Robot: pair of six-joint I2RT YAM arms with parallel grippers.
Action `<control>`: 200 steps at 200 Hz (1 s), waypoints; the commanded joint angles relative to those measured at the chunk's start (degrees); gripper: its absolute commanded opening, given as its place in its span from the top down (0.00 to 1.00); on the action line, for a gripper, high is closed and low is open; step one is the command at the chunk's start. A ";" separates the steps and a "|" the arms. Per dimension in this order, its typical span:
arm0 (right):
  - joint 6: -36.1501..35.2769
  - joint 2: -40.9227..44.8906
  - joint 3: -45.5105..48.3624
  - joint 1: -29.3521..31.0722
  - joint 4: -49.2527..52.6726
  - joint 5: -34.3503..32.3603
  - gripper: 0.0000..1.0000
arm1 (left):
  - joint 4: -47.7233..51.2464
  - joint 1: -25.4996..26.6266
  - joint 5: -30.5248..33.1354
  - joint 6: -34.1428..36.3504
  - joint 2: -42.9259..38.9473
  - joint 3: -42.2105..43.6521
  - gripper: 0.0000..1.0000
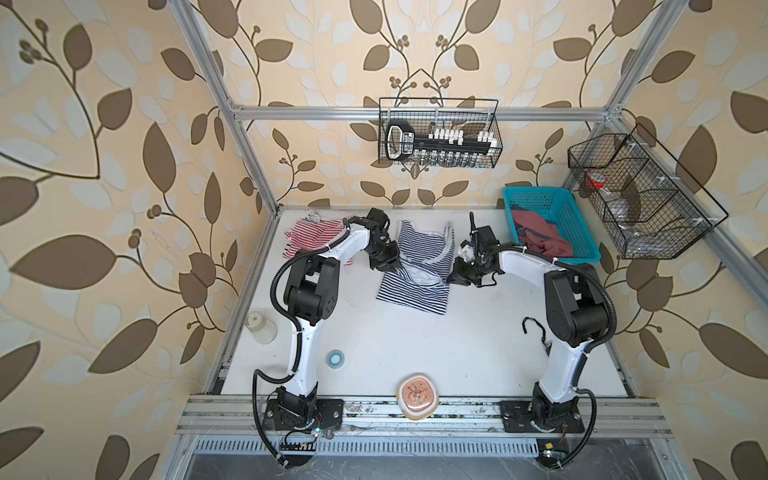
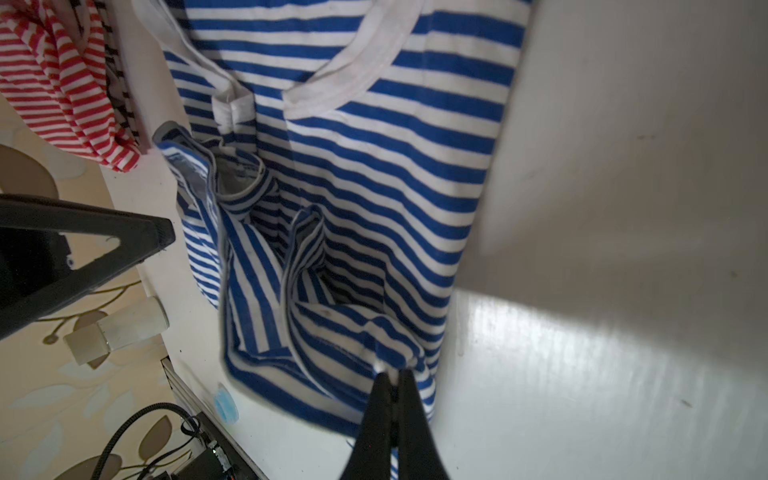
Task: Fold and stack the tank tops
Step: 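Lay the folded hem onto the neckline and press it down with both grippers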
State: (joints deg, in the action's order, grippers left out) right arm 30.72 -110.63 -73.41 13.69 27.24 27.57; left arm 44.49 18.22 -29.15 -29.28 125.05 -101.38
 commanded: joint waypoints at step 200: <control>-3.83 -1.17 0.43 16.08 4.68 -10.35 1.00 | -12.64 4.37 5.33 -4.59 -16.05 25.22 1.00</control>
State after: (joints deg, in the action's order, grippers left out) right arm 28.01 -109.54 -73.78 30.22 30.89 19.73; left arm 35.55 22.52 -23.70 -32.18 108.25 -75.92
